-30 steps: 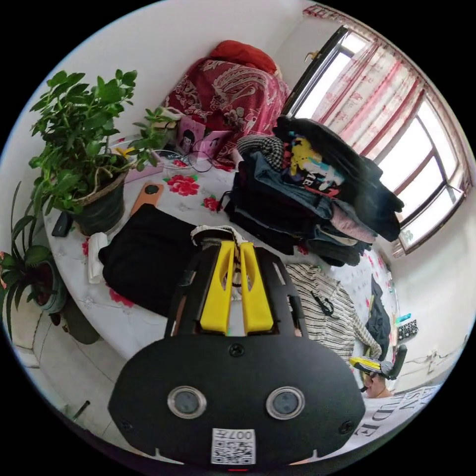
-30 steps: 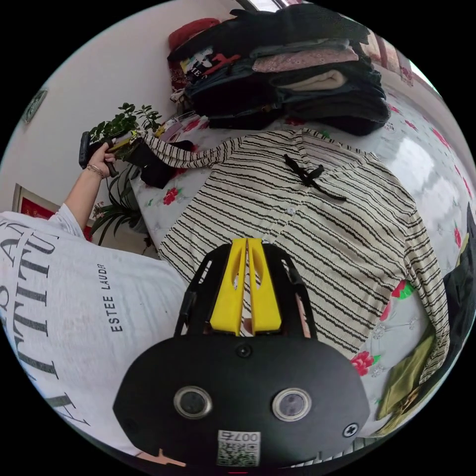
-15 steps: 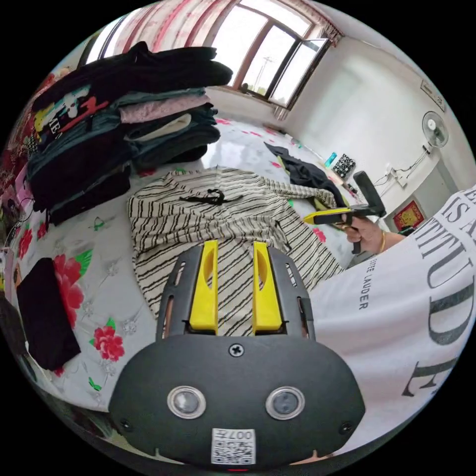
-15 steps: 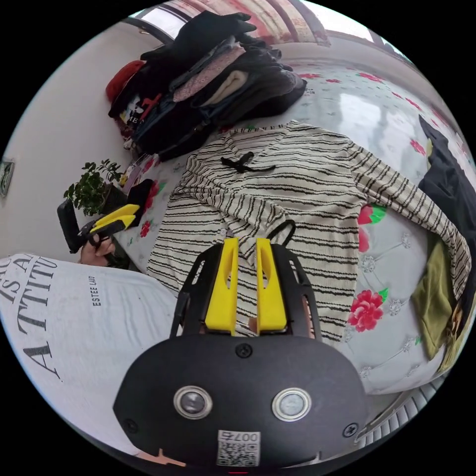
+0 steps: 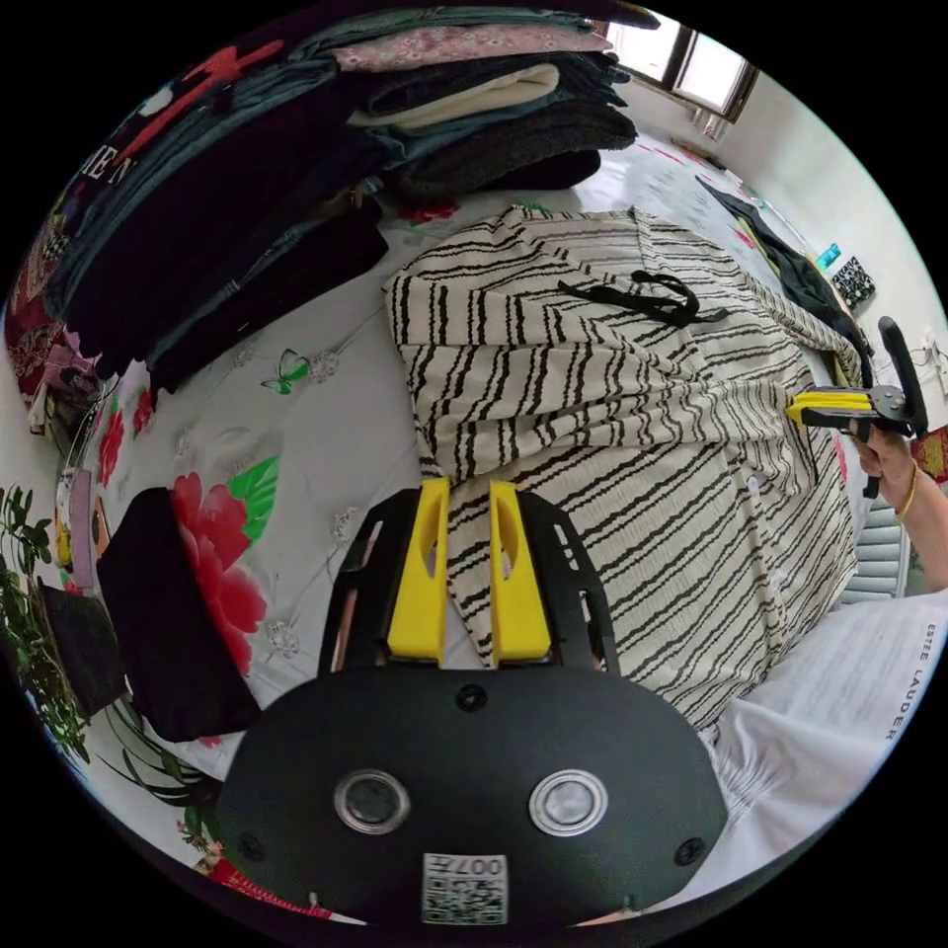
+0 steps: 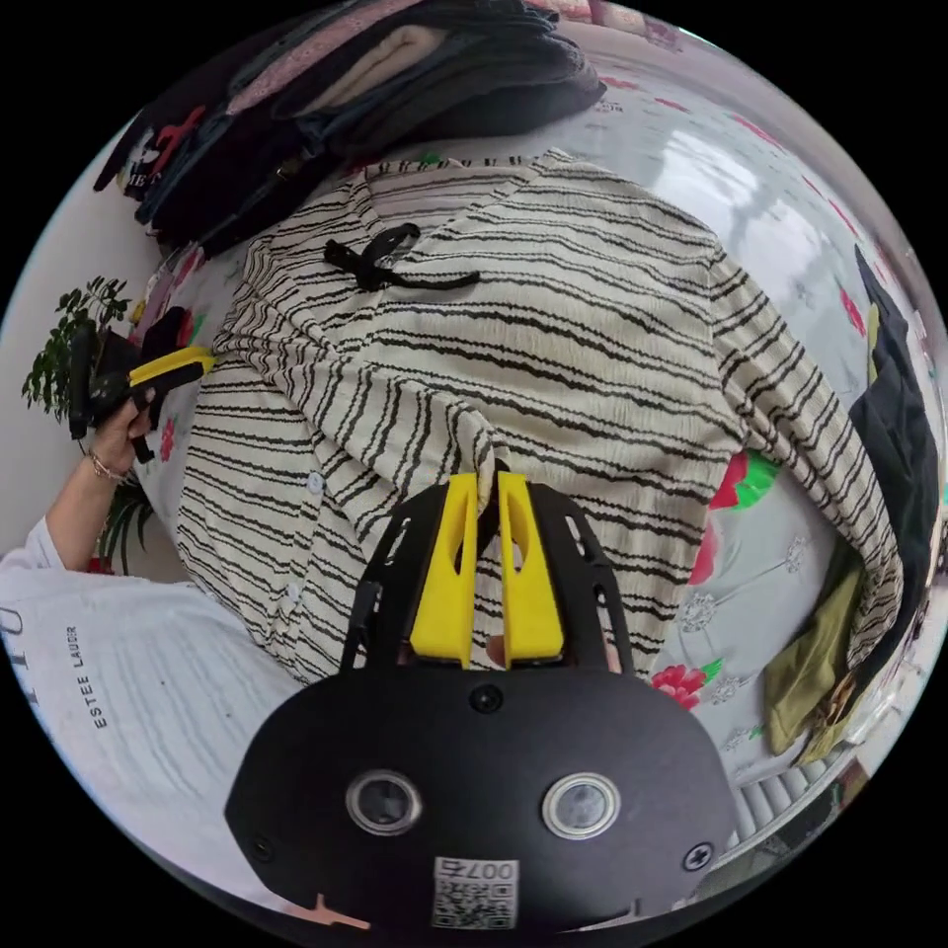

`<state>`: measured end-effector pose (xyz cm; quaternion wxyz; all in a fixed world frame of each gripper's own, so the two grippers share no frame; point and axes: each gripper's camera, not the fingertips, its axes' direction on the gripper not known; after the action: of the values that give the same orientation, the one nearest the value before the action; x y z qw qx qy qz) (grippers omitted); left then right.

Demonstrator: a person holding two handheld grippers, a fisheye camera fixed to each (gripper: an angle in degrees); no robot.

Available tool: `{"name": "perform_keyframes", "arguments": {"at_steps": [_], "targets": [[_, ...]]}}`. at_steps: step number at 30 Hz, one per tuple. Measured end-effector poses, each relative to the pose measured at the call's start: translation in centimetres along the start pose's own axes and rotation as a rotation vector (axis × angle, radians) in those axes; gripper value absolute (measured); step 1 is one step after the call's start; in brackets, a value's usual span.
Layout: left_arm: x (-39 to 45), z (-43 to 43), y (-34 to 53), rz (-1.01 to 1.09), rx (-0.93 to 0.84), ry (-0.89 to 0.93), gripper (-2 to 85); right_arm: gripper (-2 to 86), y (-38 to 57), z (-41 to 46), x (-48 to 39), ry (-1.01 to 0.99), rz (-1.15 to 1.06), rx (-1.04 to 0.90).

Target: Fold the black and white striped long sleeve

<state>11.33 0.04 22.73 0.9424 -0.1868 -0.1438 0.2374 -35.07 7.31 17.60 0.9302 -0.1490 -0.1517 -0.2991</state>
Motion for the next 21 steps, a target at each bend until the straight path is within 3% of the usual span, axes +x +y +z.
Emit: {"name": "perform_keyframes", "arguments": {"at_steps": [3, 7, 10, 15, 18, 21], "targets": [[0.7, -0.3, -0.6, 0.028, -0.003, -0.053, 1.6, 0.4, 1.0, -7.3, -1.4, 0.014, -0.13, 0.236], [1.5, -1.0, -0.6, 0.053, 0.002, -0.079, -0.2, 0.0, 4.6, -14.6, -3.4, 0.024, -0.311, 0.414], [2.3, -1.7, -0.2, 0.049, 0.01, -0.1, -0.8, -0.1, 6.8, -13.5, -4.1, 0.083, -0.343, 0.33], [3.0, -2.3, 0.6, 0.05, 0.006, -0.077, -0.9, 0.1, 9.6, -1.2, -1.2, 0.05, -0.145, -0.11], [2.2, -3.3, 1.0, 0.023, -0.005, -0.091, -0.9, 0.6, 10.9, 0.1, -0.3, -0.026, -0.081, -0.146], [0.5, -4.9, 1.1, -0.003, 0.031, -0.09, -0.7, 1.2, 10.7, -2.5, 0.0, -0.008, -0.061, -0.038]]}}
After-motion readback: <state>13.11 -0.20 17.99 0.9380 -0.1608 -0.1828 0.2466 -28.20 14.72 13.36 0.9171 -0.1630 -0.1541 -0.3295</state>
